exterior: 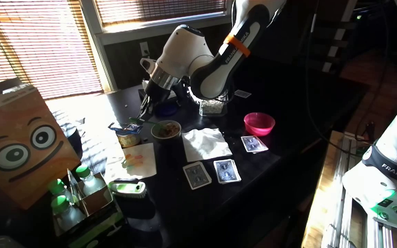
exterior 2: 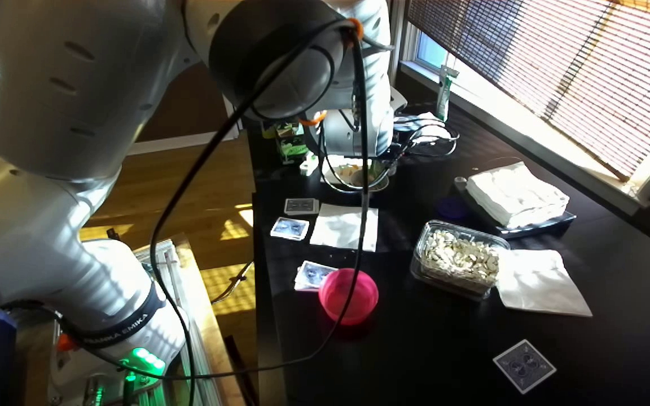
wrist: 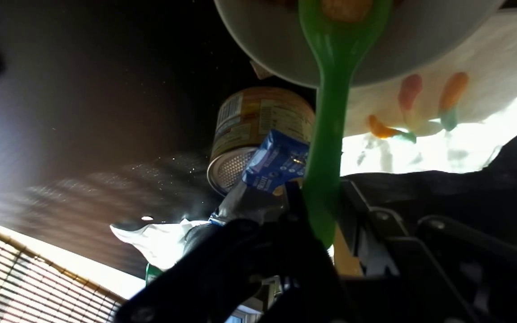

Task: Use the green spoon to place some contents from the white and black bowl and put them on the white napkin.

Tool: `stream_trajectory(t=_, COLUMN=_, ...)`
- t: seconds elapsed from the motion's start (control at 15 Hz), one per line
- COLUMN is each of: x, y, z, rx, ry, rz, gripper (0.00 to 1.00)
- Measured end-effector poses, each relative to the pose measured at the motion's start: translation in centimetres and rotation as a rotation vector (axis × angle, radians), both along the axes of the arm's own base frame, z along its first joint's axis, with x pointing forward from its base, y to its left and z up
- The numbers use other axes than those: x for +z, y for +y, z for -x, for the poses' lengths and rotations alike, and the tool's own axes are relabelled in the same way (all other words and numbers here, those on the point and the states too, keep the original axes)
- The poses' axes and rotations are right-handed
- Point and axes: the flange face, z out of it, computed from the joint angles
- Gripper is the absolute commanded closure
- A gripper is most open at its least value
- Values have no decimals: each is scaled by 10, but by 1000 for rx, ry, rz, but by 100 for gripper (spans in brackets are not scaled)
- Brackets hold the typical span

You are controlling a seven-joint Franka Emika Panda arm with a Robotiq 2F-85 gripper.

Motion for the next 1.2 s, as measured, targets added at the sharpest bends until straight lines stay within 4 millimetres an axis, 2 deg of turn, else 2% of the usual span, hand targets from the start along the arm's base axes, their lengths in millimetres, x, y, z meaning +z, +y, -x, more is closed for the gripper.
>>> stream_trajectory(t=0.8, x=38, y=-4, z=-6, rx=-49, ry=46, rz=-32, gripper=94)
stream_trajectory(t=1.2, x=47, y=-28, z=-4, rx=-169, ry=119, rz=-116, gripper=94)
